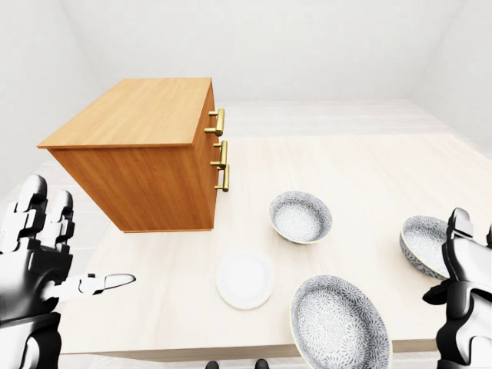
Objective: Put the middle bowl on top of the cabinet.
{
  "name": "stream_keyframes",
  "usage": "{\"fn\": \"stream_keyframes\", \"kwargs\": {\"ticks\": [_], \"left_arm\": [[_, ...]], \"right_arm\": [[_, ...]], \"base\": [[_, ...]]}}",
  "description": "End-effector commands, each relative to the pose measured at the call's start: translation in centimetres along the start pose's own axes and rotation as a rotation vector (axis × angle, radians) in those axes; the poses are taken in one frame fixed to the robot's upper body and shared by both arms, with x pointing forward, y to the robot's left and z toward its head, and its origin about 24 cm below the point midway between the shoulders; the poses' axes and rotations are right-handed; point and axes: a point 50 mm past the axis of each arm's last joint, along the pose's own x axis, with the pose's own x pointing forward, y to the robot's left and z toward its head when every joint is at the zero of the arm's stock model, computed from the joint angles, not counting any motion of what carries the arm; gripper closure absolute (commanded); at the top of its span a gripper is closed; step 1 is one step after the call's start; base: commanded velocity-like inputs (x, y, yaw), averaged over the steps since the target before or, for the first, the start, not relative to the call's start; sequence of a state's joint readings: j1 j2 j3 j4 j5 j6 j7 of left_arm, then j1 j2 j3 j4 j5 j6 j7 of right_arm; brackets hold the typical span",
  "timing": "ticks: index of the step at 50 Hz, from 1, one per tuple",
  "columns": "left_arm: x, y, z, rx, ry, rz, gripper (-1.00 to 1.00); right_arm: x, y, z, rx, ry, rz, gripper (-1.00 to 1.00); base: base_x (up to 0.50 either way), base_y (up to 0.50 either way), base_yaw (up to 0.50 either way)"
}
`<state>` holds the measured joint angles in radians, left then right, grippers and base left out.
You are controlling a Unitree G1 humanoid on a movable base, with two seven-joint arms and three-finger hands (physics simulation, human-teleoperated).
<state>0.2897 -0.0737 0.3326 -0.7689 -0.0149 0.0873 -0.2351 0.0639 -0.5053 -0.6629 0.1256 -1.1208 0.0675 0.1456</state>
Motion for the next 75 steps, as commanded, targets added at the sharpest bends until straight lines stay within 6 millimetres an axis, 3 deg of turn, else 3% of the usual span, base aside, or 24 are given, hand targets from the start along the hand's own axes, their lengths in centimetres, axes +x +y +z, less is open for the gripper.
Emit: {"fn": "stream_keyframes", "kwargs": {"ticks": [1,7,26,70,71,72,73,74,75], "left_arm": [[-0.1,0.0,-0.5,-0.004,0.025,0.000,-1.00],[-0.1,0.3,-0.5,-0.006,0.024,0.004,-1.00],[-0.7,0.4,-0.1,-0.011,0.019,0.008,-1.00],[-0.9,0.2,0.6,0.007,-0.002,0.009,-1.00],[-0.9,0.2,0.6,0.007,-0.002,0.009,-1.00],[-0.9,0.2,0.6,0.006,-0.002,0.009,-1.00],[-0.9,0.2,0.6,0.005,0.000,0.009,-1.00],[-0.9,0.2,0.5,0.004,0.000,0.009,-1.00],[-0.9,0.2,0.5,0.004,0.000,0.009,-1.00]], "right_arm": [[1.2,0.9,-0.9,0.001,0.044,0.030,-1.00],[2.8,1.8,-1.4,0.011,0.079,0.035,-1.00],[4.6,5.0,-1.3,0.048,0.119,0.118,-1.00],[4.2,7.8,-1.0,0.039,0.117,0.175,-1.00],[4.2,7.7,-0.9,0.041,0.116,0.175,-0.95],[4.3,7.7,-0.9,0.043,0.115,0.175,-0.44],[4.3,7.6,-0.9,0.042,0.113,0.173,0.21],[4.3,7.6,-0.9,0.044,0.113,0.172,0.69],[4.3,7.6,-0.9,0.044,0.112,0.172,0.84]], "base": [[0.00,0.00,0.00],[0.00,0.00,0.00],[0.00,0.00,0.00],[0.00,0.00,0.00],[0.00,0.00,0.00],[0.00,0.00,0.00],[0.00,0.00,0.00],[0.00,0.00,0.00],[0.00,0.00,0.00]]}}
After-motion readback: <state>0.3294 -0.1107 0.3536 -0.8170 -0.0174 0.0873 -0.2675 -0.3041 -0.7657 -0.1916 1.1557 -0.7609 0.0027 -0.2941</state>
